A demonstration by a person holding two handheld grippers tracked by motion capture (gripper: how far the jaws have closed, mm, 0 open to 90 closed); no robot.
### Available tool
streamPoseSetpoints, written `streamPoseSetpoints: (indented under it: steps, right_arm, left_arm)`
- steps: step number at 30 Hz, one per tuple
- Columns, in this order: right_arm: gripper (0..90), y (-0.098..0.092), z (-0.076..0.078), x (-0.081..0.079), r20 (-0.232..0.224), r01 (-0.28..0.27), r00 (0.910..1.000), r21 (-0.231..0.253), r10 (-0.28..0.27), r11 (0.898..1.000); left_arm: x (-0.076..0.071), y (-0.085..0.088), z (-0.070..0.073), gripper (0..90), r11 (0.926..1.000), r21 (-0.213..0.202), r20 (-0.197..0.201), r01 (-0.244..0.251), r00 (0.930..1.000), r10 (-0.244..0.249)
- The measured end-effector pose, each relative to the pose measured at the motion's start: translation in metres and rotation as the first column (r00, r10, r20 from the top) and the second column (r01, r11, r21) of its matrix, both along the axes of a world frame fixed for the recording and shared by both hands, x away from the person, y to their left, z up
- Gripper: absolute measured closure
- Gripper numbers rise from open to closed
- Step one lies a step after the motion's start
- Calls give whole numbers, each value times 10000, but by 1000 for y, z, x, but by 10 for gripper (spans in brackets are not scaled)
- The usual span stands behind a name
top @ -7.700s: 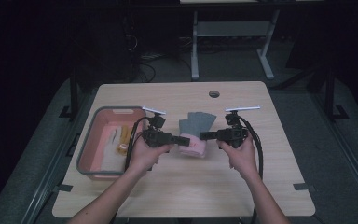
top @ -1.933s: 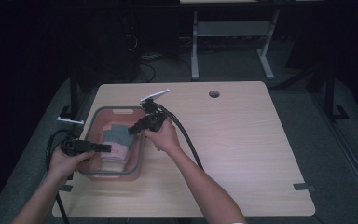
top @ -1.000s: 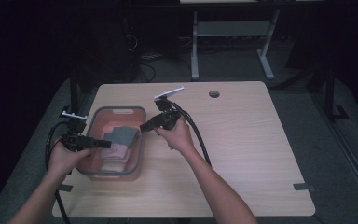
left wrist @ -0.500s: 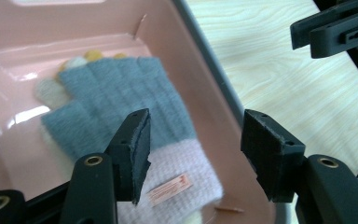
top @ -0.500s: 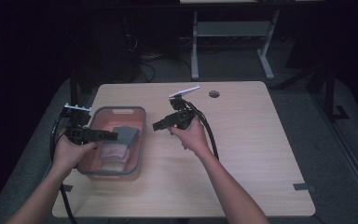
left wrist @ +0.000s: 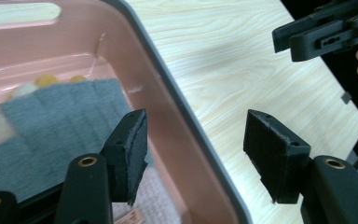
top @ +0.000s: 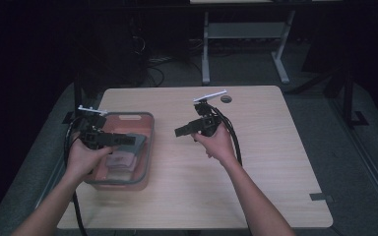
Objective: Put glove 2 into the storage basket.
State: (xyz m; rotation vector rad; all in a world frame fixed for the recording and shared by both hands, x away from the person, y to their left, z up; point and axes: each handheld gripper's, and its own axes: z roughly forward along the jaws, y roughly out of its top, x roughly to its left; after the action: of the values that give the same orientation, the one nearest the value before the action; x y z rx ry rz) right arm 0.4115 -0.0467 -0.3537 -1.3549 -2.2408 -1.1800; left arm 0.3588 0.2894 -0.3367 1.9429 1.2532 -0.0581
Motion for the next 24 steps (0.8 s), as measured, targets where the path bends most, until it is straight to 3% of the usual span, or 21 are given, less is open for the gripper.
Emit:
streamPoseSetpoints:
  steps: [3, 14, 24]
  right_arm:
    - [579, -6, 0, -1, 54, 45, 10000, -31, -45, 10000]
    - [535, -34, 3, -5, 188, 426, 9989, -297, -421, 9986]
    - [513, -56, 5, -8, 221, 710, 9973, -496, -700, 9962]
  left_arm:
    - [1, -3, 0, 391, 10000, -9, 45, -51, 10000, 51]
    - [1, -25, 2, 363, 9985, 230, 108, 489, 9987, -491]
    - [3, -41, 3, 342, 9964, 176, 214, 832, 9963, -836]
